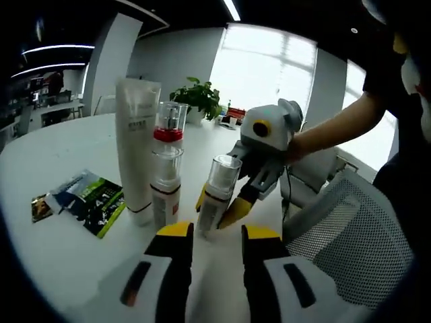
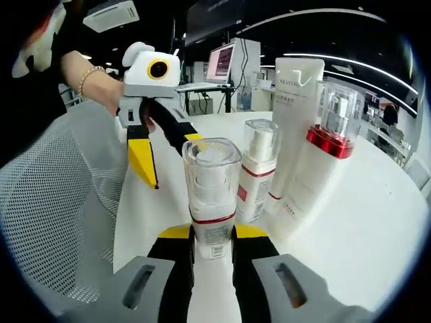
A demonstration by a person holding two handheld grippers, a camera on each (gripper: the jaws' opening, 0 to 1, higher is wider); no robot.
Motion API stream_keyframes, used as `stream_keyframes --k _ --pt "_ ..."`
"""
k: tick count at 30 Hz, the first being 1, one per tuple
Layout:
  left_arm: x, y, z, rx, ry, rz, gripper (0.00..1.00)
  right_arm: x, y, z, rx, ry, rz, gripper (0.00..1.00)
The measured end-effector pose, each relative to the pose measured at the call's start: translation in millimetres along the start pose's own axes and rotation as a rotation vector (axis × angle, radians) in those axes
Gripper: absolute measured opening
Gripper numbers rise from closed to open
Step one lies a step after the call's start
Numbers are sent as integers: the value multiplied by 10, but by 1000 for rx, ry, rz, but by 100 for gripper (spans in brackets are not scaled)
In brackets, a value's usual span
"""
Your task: Arrange the skincare products in the storage area until every visible bottle or jar stands upright without overlapping.
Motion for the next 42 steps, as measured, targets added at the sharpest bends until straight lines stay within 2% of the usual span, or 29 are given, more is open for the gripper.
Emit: stream_keyframes --k 6,11,16,24,34,42 --pt "95 -118 0 -20 -27 -10 20 -7 -3 211 17 -17 -12 20" --pt "161 -177 -25 -32 -45 -17 19 -26 29 303 19 -23 -15 20" --pt "196 -184 -32 -36 -50 -29 19 -70 80 323 4 -34 -15 20" --pt "163 -166 -67 -40 -60 -23 19 -88 111 318 -29 -39 -11 20" --pt "181 -144 -67 -34 -63 -26 18 -47 84 453 5 -24 -11 20" --pt "216 -163 -66 -39 -74 -25 18 -77 130 406 -11 -33 -10 20"
Point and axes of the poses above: the point that each gripper's makers call its tool centre point, and the gripper's own axes: y roughly forward along the fingers, z roughly to its right, x roughly out of its underside, the point moved 6 cm from there along -y, roughly backward along the fingers, and after that the axes turned 1 degree about -z, right-handed, at the moved point
